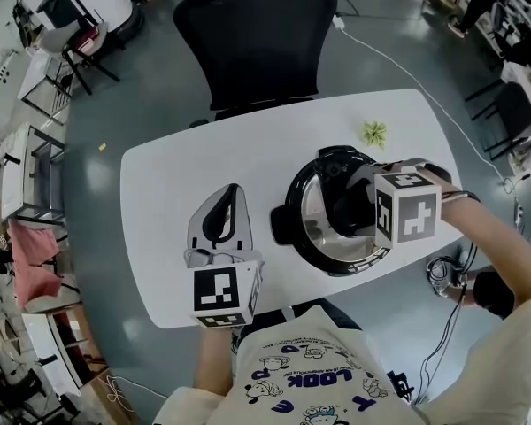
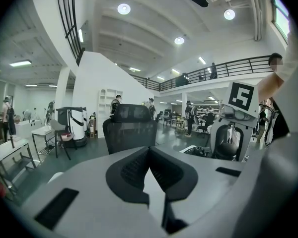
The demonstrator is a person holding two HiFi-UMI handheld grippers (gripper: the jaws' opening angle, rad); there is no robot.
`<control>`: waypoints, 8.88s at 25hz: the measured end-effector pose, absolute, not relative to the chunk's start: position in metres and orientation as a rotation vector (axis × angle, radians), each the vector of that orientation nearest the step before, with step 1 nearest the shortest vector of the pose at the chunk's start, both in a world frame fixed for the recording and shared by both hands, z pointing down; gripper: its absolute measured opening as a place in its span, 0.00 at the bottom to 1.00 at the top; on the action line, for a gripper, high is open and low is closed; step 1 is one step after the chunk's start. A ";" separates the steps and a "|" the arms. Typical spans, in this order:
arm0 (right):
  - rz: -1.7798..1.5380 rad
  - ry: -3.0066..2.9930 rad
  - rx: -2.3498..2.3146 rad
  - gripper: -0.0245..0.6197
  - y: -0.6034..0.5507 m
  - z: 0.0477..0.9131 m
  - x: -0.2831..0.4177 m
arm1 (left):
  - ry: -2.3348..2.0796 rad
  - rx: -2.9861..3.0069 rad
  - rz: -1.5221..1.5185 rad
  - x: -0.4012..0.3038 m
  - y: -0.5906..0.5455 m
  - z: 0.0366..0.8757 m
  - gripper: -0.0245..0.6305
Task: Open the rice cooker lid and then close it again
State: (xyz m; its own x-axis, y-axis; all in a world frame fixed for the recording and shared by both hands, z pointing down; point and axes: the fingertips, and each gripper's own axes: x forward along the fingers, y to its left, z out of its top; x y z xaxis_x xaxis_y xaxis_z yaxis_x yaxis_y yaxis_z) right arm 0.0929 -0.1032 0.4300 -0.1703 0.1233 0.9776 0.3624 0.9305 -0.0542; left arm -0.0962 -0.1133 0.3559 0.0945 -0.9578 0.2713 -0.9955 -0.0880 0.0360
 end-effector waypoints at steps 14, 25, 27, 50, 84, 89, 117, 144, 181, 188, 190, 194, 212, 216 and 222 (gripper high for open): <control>-0.173 -1.797 -0.318 0.49 -0.104 0.430 0.088 | -1.985 2.144 0.245 -0.106 -0.112 0.354 0.06; -0.002 -1.853 -0.122 0.49 -0.109 0.427 0.085 | -1.970 2.138 0.228 -0.107 -0.116 0.356 0.06; 0.047 -1.865 -0.062 0.49 -0.112 0.428 0.085 | -1.963 2.141 0.225 -0.106 -0.117 0.356 0.06; 0.179 -2.082 0.140 0.50 -0.117 0.422 0.085 | -1.944 2.127 0.217 -0.092 -0.119 0.361 0.06; 0.398 -2.881 0.692 0.49 -0.123 0.261 0.164 | -1.934 2.206 0.122 -0.070 -0.109 0.329 0.06; 0.587 -3.046 0.856 0.49 -0.121 0.224 0.200 | -1.917 2.239 0.087 -0.061 -0.103 0.316 0.06; 0.579 -3.249 1.156 0.49 -0.074 0.156 0.287 | -1.883 2.327 -0.035 -0.043 -0.083 0.279 0.06; 0.523 -2.741 0.470 0.49 -0.123 0.255 0.167 | -1.976 2.169 0.001 -0.077 -0.079 0.301 0.06; 0.047 -2.248 -0.100 0.49 -0.099 0.386 0.093 | -2.018 2.041 0.050 -0.103 -0.085 0.338 0.06; -0.009 -2.221 -0.181 0.49 -0.097 0.390 0.090 | -2.012 2.045 0.060 -0.103 -0.090 0.338 0.06; -0.015 -2.217 -0.191 0.49 -0.097 0.389 0.088 | -2.013 2.045 0.061 -0.103 -0.091 0.338 0.06; -0.026 -2.217 -0.203 0.49 -0.099 0.390 0.088 | -2.012 2.046 0.066 -0.103 -0.091 0.338 0.06; 0.001 -2.250 -0.236 0.50 -0.105 0.400 0.087 | -1.998 2.039 0.080 -0.103 -0.102 0.344 0.06; 0.011 -2.265 -0.239 0.49 -0.104 0.398 0.086 | -1.983 2.054 0.084 -0.098 -0.106 0.344 0.06; 0.022 -2.271 -0.259 0.49 -0.104 0.397 0.089 | -1.968 2.073 0.096 -0.093 -0.109 0.343 0.06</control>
